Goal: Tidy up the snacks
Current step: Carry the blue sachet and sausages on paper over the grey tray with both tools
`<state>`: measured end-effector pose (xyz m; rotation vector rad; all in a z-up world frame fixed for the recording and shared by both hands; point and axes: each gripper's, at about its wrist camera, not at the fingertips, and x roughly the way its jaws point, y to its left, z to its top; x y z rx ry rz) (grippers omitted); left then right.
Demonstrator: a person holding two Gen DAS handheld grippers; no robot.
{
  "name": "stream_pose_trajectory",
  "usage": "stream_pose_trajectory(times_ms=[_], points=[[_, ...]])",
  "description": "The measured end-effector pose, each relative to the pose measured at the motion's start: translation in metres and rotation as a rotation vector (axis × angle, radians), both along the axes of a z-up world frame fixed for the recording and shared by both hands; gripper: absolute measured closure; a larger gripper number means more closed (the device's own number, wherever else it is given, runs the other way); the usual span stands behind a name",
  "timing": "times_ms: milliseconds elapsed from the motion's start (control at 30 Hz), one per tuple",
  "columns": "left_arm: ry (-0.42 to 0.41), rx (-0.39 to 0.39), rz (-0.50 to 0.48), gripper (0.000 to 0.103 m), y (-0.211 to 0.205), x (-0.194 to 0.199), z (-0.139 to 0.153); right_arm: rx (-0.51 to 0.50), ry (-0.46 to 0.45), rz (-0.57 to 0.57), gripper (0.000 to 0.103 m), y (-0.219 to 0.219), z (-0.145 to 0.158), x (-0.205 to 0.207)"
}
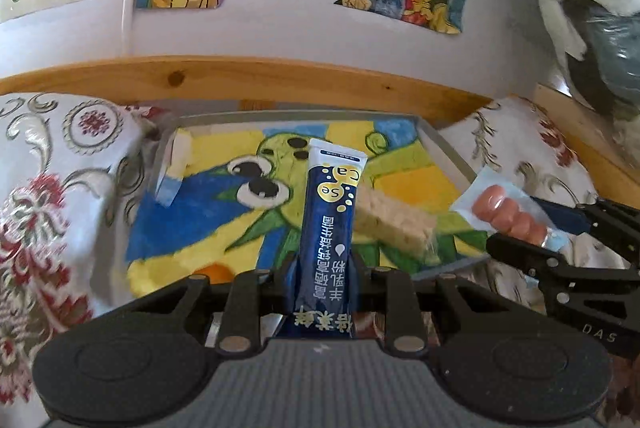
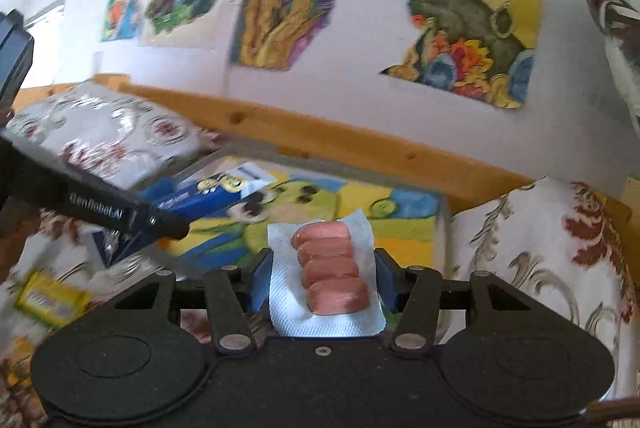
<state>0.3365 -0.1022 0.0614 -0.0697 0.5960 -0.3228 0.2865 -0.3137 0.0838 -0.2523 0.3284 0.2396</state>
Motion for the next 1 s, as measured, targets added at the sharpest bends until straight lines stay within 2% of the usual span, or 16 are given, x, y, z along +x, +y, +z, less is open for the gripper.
stream_pose_trajectory(times_ms=[100,300,467,600,1000], points=[[0.007,0.004,0.015,0.076,-0.012,0.016,-0.003,0.017,-0.016,-0.050,0.048,-0.011,0.001,0.018],[0.035,0.006,0.058,0.076,-0.030,0.037,-0.013,0.061,0.027,-0.119,0.048,-0.026,-0.005,0.045],[0.069,0.060,0.144,0.076,-0.039,0.047,-0.022,0.088,0.068,-0.148,0.048,-0.032,-0.015,0.063],[0.086,0.070,0.168,0.076,-0.042,0.051,-0.024,0.092,0.087,-0.162,0.047,-0.032,-0.023,0.073],[0.147,0.023,0.213,0.068,-0.039,0.064,-0.028,0.089,0.129,-0.171,0.041,-0.029,-0.036,0.081]])
